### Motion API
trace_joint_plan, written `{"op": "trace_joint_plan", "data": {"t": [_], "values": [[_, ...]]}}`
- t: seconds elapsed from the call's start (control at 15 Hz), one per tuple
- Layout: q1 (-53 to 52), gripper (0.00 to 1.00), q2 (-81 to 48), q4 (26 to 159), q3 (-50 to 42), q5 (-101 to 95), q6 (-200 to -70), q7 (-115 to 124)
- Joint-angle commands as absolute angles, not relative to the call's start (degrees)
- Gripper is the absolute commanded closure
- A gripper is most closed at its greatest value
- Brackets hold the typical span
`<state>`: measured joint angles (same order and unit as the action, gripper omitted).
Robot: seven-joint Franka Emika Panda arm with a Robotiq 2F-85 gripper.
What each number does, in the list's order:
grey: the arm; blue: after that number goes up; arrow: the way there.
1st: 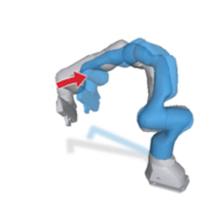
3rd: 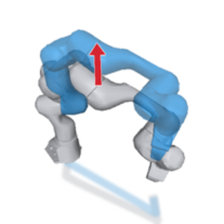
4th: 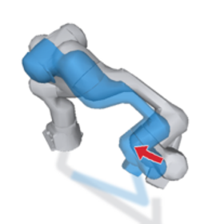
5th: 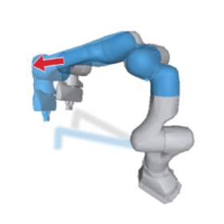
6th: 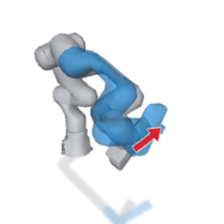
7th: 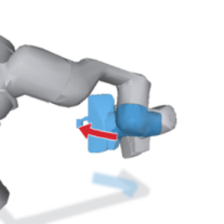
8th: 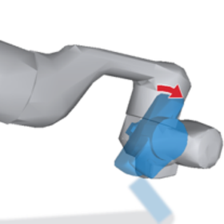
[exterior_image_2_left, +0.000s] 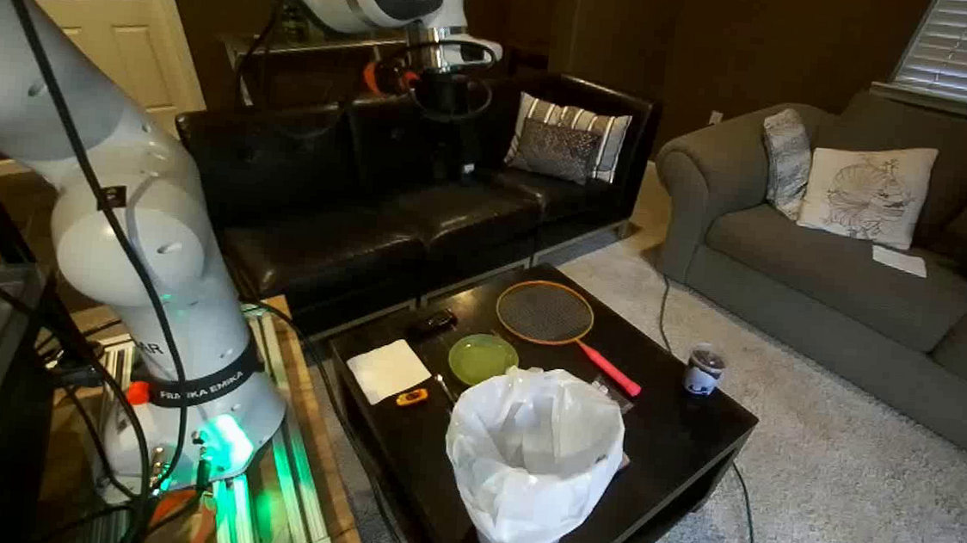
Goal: Turn the orange object to the left
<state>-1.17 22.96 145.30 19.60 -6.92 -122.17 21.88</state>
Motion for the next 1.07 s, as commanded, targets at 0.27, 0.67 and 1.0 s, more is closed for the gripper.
{"op": "trace_joint_plan", "data": {"t": [0.27,0.67,1.0], "values": [[-3.01,0.00,22.70,145.20,17.84,-7.75,-121.98,22.54],[-3.54,0.00,21.59,145.10,18.00,-7.40,-122.77,22.29],[-10.62,0.00,16.73,145.34,19.06,-2.85,-131.09,19.08]]}}
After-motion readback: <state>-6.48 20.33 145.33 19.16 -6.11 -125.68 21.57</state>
